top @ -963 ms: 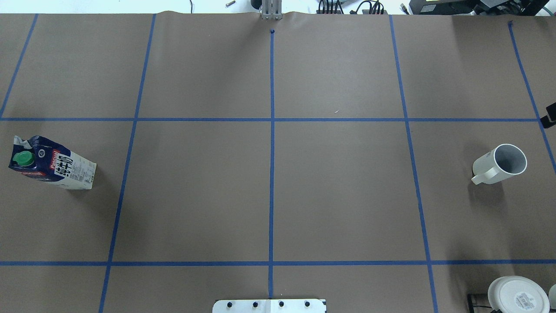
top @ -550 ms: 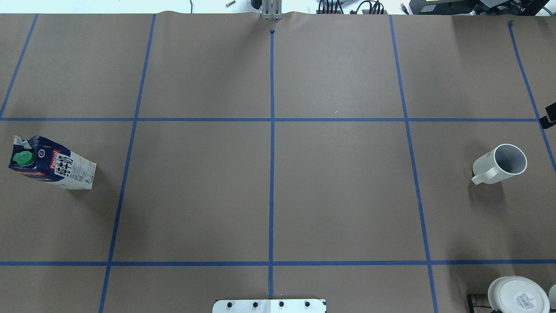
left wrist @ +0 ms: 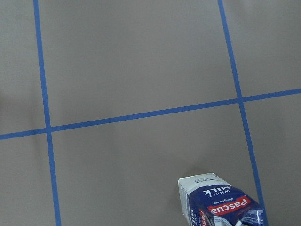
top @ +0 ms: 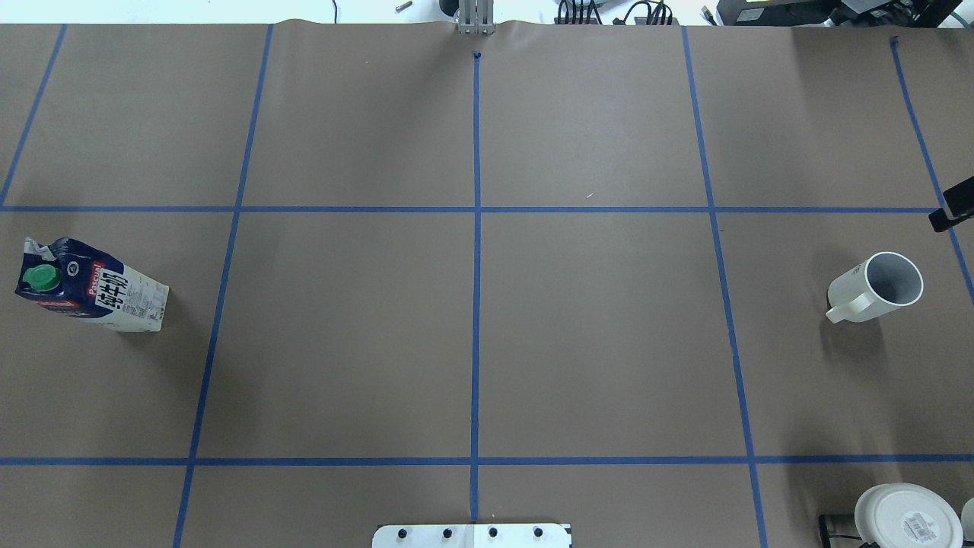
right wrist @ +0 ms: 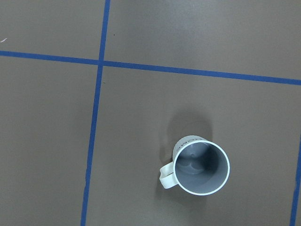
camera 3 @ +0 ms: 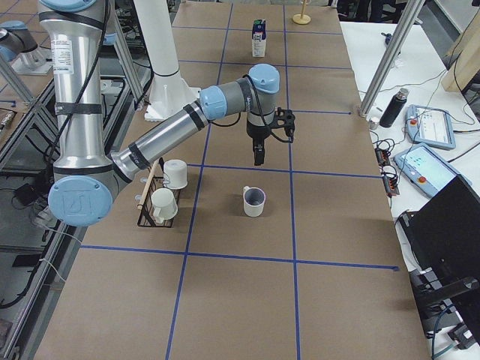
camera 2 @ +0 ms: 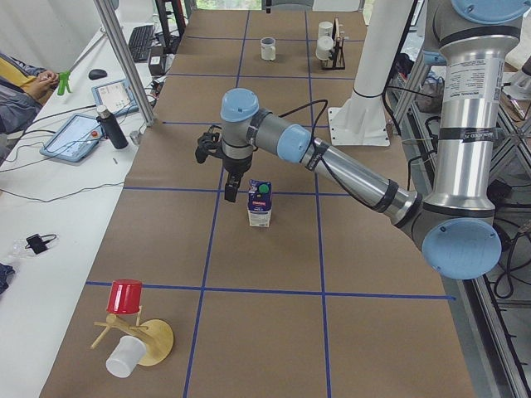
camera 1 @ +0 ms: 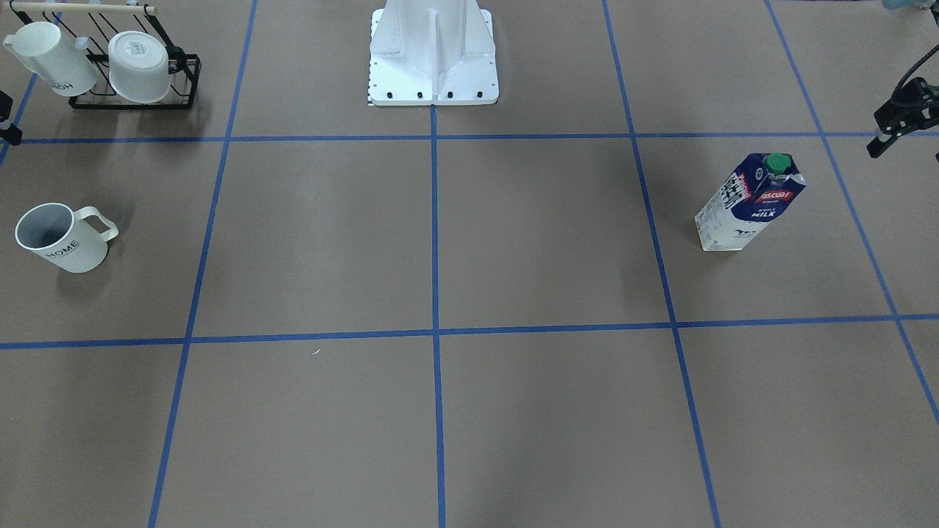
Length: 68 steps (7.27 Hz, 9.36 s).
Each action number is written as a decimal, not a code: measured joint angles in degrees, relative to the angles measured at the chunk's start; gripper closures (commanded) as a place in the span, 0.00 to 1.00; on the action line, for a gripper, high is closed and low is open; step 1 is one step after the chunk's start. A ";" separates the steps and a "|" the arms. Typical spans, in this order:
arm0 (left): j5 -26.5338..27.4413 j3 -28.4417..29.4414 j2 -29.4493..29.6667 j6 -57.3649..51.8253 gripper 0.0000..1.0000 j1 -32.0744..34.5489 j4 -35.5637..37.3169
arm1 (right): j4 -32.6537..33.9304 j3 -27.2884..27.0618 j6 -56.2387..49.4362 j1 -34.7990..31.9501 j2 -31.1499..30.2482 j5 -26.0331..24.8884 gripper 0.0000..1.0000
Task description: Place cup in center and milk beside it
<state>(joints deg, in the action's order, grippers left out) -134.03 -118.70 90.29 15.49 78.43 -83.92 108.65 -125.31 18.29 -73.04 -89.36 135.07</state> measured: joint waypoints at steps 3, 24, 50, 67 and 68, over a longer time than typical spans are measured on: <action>0.00 0.12 -0.27 0.06 0.02 -0.06 0.03 | -0.01 1.22 -0.11 0.15 0.06 -0.56 0.00; -0.14 -2.38 -1.52 4.64 0.02 -0.38 -0.11 | -21.20 25.71 0.12 10.28 -1.36 -4.84 1.00; 8.29 -5.25 -0.94 26.21 0.02 -19.13 -0.54 | -25.69 27.41 34.70 22.44 28.39 -5.51 0.00; 10.59 -1.33 0.04 26.70 1.00 -22.12 -7.65 | -25.77 22.08 33.96 20.52 21.83 -5.55 0.00; 10.62 -2.89 4.85 26.70 1.00 -21.78 -1.48 | -25.77 20.27 33.49 19.70 19.49 -5.53 0.00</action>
<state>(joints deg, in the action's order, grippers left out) -123.42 -121.59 95.15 42.19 56.65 -85.40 82.88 -105.04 51.78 -53.34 -69.87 129.54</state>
